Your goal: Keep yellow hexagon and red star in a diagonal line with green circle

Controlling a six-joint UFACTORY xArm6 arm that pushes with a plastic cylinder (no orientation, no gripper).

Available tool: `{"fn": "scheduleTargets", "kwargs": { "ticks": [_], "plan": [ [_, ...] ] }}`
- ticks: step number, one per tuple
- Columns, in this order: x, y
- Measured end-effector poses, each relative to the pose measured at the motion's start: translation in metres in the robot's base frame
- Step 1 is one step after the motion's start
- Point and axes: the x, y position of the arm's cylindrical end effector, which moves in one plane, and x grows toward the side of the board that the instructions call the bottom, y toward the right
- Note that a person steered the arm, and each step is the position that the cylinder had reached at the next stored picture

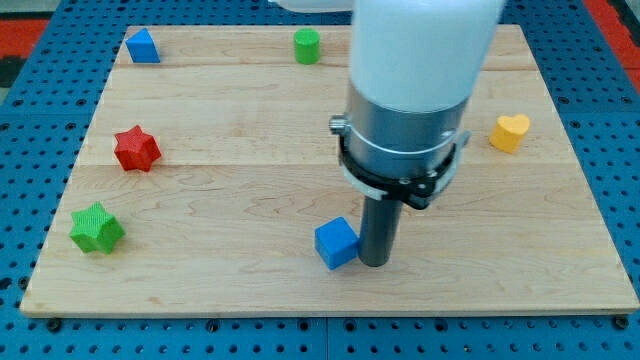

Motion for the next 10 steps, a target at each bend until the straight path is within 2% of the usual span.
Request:
{"fn": "scheduleTargets", "kwargs": {
  "ticks": [1,2,4,5,6,7,8,9,10],
  "plan": [
    [-0.019,0.002],
    [-0.019,0.021],
    [-0.019,0.021],
    [-0.036,0.059],
    [-0.030,0.064],
    [-0.072,0.059],
    [-0.109,0.033],
    [-0.140,-0.053],
    [-0.155,-0.180]
  ]
}}
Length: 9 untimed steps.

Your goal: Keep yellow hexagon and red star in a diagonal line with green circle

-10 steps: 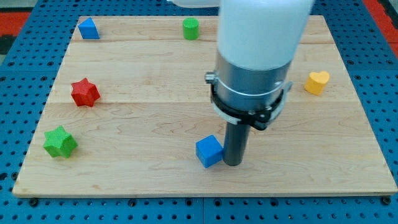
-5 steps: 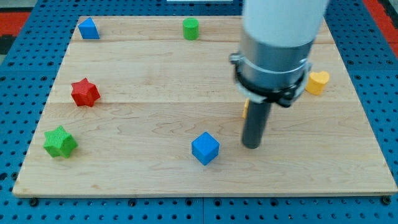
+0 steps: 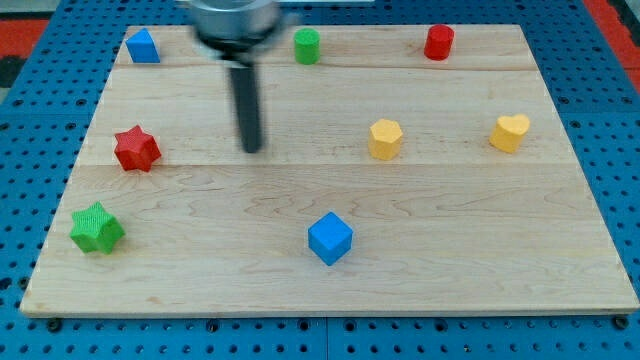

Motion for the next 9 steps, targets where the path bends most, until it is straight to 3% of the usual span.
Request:
{"fn": "scheduleTargets", "kwargs": {
  "ticks": [1,2,3,5,6,9],
  "plan": [
    [-0.039,-0.066],
    [-0.006,-0.124],
    [0.037,-0.053],
    [0.053,0.116],
    [0.092,0.187],
    [0.138,0.247]
  ]
}}
